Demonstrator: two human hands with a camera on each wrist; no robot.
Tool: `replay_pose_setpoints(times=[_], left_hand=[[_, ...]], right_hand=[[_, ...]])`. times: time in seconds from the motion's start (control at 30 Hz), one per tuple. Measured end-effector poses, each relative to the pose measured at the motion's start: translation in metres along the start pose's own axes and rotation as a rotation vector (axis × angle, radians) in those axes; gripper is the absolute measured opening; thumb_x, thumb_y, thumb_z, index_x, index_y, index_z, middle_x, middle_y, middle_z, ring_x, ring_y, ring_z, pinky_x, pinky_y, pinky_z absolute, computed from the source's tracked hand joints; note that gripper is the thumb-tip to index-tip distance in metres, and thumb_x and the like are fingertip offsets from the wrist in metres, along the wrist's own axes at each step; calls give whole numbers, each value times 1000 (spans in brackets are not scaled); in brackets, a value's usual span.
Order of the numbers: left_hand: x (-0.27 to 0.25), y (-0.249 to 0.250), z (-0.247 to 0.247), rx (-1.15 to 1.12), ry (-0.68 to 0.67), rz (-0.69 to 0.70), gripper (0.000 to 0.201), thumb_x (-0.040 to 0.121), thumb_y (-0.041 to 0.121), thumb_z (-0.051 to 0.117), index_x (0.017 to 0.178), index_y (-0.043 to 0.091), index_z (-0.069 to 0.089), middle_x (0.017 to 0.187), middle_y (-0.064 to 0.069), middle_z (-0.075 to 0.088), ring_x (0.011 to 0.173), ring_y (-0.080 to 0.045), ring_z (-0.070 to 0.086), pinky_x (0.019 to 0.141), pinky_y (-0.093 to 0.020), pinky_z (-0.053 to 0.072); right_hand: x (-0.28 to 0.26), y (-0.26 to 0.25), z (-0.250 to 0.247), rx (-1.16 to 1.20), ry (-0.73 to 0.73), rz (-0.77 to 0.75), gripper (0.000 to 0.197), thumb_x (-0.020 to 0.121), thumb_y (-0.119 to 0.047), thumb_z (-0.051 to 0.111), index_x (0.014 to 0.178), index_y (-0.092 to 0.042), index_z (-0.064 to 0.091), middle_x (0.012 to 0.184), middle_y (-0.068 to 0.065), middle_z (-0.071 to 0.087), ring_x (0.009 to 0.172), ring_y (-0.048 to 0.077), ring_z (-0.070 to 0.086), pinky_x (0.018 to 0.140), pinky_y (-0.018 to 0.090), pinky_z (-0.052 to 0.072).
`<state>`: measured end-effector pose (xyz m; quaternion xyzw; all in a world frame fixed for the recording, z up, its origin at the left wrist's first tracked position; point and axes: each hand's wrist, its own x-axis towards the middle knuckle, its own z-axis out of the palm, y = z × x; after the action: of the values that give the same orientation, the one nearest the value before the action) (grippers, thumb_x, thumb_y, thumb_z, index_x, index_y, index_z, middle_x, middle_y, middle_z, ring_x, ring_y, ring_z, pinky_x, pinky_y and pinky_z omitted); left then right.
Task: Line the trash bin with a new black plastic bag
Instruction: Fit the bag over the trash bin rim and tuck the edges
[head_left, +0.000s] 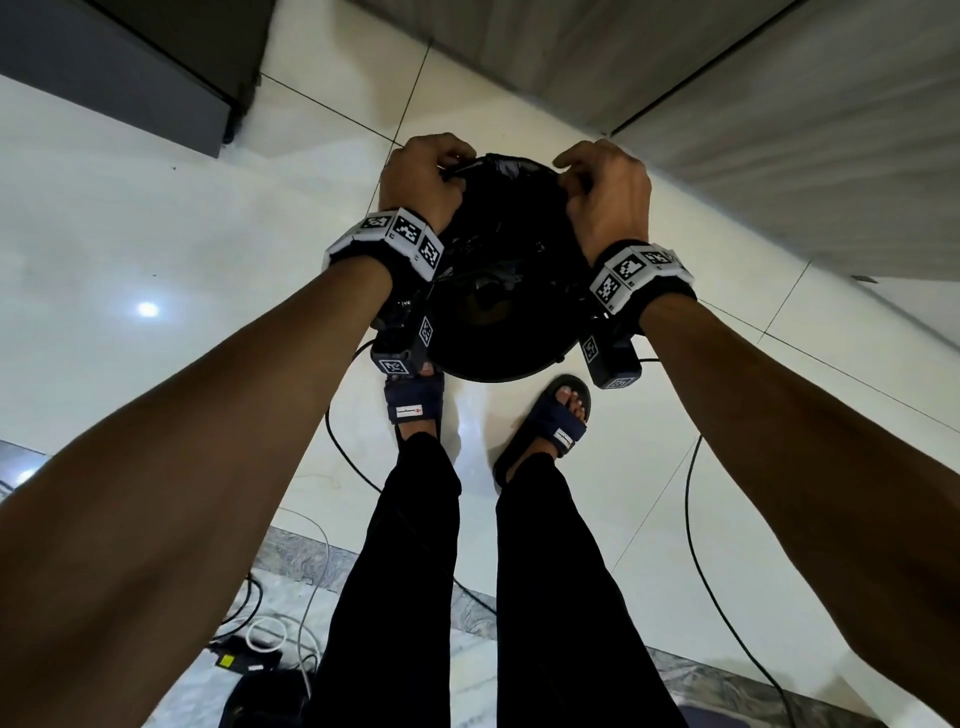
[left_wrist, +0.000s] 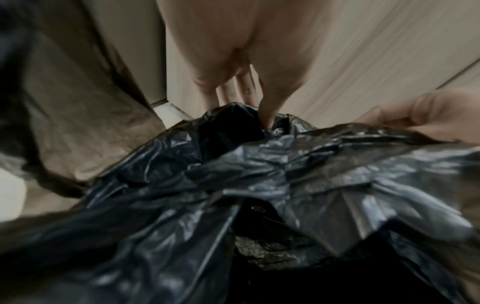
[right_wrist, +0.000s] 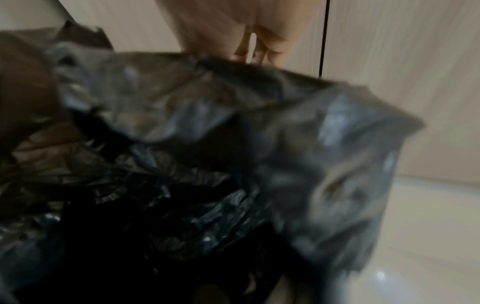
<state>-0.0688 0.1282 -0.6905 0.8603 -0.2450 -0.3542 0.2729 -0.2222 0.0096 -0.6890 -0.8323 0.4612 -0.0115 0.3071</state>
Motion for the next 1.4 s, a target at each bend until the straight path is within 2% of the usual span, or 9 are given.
replay_pose_setpoints(times=[0.13, 0.2, 0.33, 0.5, 0.8, 0.97, 1.2, 1.3, 1.4], left_hand=[[7, -1, 3, -57, 27, -20, 25, 78, 6, 61, 94, 20, 73, 96, -2, 73, 87, -12, 67, 71, -10, 49], [9, -1, 4, -66, 24, -26, 23, 78, 9, 63, 94, 21, 74, 96, 0, 73, 84, -7, 65, 68, -5, 46], [11, -2, 5, -100, 0, -40, 22, 76, 12, 65, 93, 22, 74, 96, 0, 74, 90, -10, 68, 81, -16, 52], [13, -11, 1, -63, 10, -35, 21, 79, 11, 65, 98, 17, 74, 100, -4, 74, 85, -4, 62, 59, 9, 35], [8, -11, -1, -109, -23, -47, 21, 79, 11, 69, 99, 15, 74, 102, -5, 74, 88, -6, 64, 60, 10, 35], [6, -10, 1, -108, -28, -44, 21, 79, 12, 69, 99, 16, 74, 102, -5, 74, 94, -12, 67, 62, 10, 36], [6, -16, -3, -112, 5, -75, 21, 79, 12, 67, 98, 17, 74, 101, -3, 74, 92, -9, 67, 62, 10, 36], [5, -13, -4, -78, -25, -64, 22, 81, 13, 64, 100, 19, 73, 104, -2, 74, 96, -10, 67, 64, 8, 37], [5, -6, -4, -40, -59, -33, 27, 82, 9, 60, 104, 18, 71, 111, -2, 71, 103, -14, 64, 77, -5, 41]], right_hand=[[3, 0, -1, -58, -54, -37, 38, 85, -5, 47, 116, -15, 65, 100, 11, 67, 94, 28, 63, 85, 36, 50], [5, -2, 0, -54, -85, -44, 34, 88, -16, 54, 121, -19, 62, 104, 8, 66, 102, 26, 60, 86, 33, 47], [10, -15, 8, -7, -185, -92, 35, 86, -26, 63, 120, -23, 64, 117, 4, 62, 112, 22, 57, 93, 30, 45], [12, -14, 10, -68, -157, -111, 31, 84, -12, 52, 108, -18, 70, 105, 10, 73, 101, 33, 63, 87, 34, 48], [-1, 8, 8, -120, -130, -150, 28, 95, -29, 45, 92, -14, 68, 80, 16, 71, 77, 40, 58, 72, 36, 44], [-5, 8, 8, -110, -92, -153, 33, 96, -32, 42, 99, -13, 69, 86, 15, 73, 82, 40, 62, 74, 39, 49], [-6, 21, -2, -104, -85, 17, 29, 94, -27, 46, 87, -10, 68, 83, 17, 71, 80, 40, 59, 69, 35, 42], [7, 26, -8, 20, -246, 232, 25, 93, -21, 52, 95, -7, 72, 100, 16, 72, 98, 32, 64, 80, 29, 45], [22, 17, -16, 20, -315, 360, 29, 89, -13, 52, 113, -11, 69, 123, 9, 66, 117, 25, 58, 95, 26, 44]])
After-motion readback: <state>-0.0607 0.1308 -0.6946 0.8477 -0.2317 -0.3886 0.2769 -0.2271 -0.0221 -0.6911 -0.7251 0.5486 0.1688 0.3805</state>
